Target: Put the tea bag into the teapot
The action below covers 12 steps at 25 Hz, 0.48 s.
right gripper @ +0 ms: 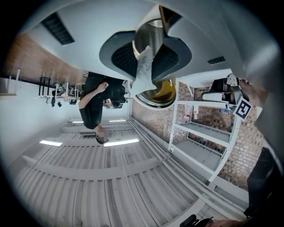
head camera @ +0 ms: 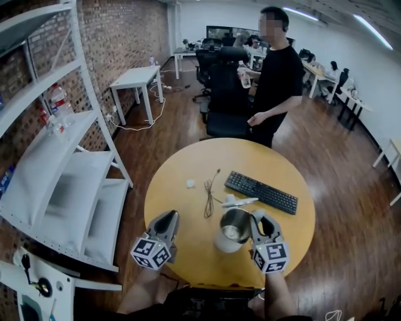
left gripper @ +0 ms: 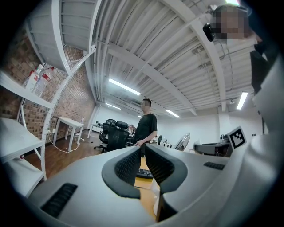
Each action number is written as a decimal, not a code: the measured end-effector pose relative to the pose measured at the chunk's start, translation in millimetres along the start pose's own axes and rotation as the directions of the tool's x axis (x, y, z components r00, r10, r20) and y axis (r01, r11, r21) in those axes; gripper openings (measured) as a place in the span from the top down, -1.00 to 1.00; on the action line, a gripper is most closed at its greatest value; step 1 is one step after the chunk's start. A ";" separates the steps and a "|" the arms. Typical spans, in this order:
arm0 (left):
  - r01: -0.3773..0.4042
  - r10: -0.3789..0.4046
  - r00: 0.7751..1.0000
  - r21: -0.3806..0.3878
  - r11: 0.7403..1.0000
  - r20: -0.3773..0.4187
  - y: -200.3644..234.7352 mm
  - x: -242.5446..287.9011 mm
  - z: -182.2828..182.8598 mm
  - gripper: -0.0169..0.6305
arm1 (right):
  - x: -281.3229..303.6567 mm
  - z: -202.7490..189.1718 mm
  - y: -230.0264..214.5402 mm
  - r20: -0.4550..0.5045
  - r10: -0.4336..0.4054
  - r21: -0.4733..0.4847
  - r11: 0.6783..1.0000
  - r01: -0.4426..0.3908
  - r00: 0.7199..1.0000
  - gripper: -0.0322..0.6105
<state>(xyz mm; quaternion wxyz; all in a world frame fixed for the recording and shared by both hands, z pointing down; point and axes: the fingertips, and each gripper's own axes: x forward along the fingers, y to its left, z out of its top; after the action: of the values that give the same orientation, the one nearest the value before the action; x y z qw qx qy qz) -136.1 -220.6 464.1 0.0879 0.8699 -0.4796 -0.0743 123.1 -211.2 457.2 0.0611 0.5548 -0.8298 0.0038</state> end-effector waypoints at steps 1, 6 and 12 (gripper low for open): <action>-0.004 0.004 1.000 -0.001 1.000 -0.005 1.9 -2.6 -1.2 0.87 | 4.0 -1.8 7.2 -0.004 0.017 -0.008 1.000 -0.018 1.000 0.63; -0.016 0.016 1.000 0.000 1.000 0.000 9.9 -9.9 3.2 0.87 | 16.0 -3.6 27.3 -0.022 0.055 -0.023 0.998 -0.055 0.998 0.62; -0.042 0.042 0.999 0.003 0.999 -0.004 21.4 -15.7 2.4 0.87 | 23.4 -7.3 29.9 -0.049 0.062 0.015 0.998 -0.062 0.997 0.40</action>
<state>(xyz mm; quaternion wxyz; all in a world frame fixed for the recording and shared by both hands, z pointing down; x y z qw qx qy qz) -162.5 -218.6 467.2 0.0893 0.8600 -0.4975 -0.0698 87.5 -220.7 468.8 0.0779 0.5288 -0.8448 0.0248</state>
